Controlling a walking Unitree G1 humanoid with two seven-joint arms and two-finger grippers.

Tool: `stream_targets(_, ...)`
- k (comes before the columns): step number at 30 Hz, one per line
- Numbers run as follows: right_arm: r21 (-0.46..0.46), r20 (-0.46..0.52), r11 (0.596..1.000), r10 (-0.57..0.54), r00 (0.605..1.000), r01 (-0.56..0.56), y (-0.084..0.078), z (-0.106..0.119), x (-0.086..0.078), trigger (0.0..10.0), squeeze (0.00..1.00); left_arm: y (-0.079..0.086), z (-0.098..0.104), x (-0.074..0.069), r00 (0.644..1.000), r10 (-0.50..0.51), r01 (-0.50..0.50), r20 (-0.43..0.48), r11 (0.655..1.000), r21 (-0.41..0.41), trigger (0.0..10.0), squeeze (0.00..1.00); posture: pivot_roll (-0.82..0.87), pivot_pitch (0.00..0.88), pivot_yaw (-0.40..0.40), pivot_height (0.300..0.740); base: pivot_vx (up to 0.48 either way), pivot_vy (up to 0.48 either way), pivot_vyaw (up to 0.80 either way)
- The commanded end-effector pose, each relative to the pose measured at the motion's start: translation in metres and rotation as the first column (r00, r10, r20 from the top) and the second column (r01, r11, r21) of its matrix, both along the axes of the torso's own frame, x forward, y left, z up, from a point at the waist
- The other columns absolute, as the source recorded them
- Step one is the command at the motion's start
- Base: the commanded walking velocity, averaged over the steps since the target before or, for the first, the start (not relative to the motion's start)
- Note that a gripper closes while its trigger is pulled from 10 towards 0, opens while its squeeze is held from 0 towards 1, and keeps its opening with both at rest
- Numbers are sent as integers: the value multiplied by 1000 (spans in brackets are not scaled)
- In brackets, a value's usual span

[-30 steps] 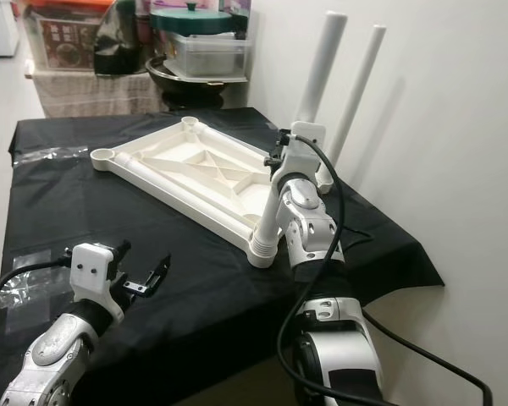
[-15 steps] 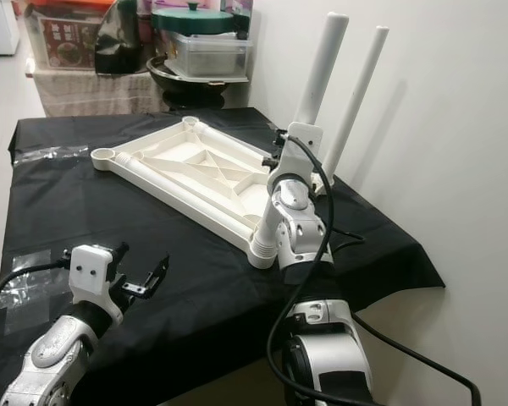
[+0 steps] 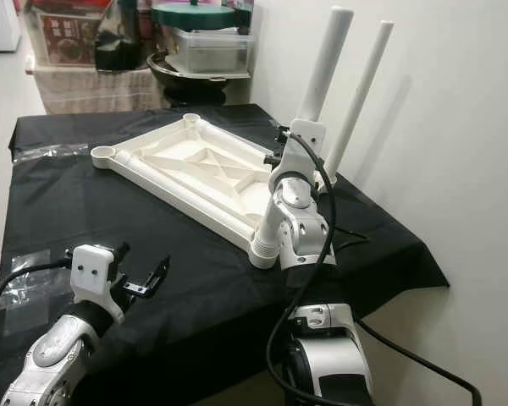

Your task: Building children table

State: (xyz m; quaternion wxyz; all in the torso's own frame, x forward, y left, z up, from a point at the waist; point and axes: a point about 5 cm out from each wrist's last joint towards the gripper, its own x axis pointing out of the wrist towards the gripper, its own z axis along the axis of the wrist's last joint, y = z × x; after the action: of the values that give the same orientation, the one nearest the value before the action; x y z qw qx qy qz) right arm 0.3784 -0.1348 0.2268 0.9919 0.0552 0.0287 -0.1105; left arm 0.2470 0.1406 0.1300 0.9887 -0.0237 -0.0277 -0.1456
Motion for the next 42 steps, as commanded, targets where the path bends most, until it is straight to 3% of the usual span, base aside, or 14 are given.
stream_targets(1,-33,-194,998,-57,979,52,-12,-43,-5,10000,0,-3,-1,2,1000,-13,13,-3,1000,3,10000,0,65,0,-104,740,0,0,0)
stream_targets(7,-30,-185,998,-55,981,51,-11,-40,-6,10000,0,-3,-1,2,1000,-14,14,-3,1000,3,10000,0,64,0,-103,740,0,0,0)
stream_targets(8,-27,-179,998,-57,982,53,-12,-38,-6,10000,55,-4,-1,2,1000,-15,15,-3,1000,3,10000,0,64,0,-103,740,0,0,0)
stream_targets(9,-19,-167,998,-59,984,56,-13,-36,-6,10000,478,-4,-1,2,1000,-16,16,-4,1000,2,10000,0,64,0,-103,740,0,0,0)
stream_targets(12,-14,-160,998,-60,985,59,-14,-35,-6,10000,478,-4,-1,2,1000,-16,16,-4,1000,2,10000,0,64,0,-103,740,0,0,0)
stream_targets(14,-9,-142,999,-54,988,54,-13,-30,-8,10000,1000,-4,-2,2,1000,-18,18,-5,1000,4,10000,0,63,0,-100,740,0,0,0)
stream_targets(31,26,7,999,-33,999,33,-17,5,-15,10000,1000,-4,-2,2,1000,-26,26,-6,1000,5,10000,0,58,0,-90,740,0,0,0)
stream_targets(42,-7,81,994,106,991,-105,-29,24,-18,10000,1000,-4,-2,3,999,-32,32,-5,999,5,10000,0,54,0,-84,740,0,0,0)
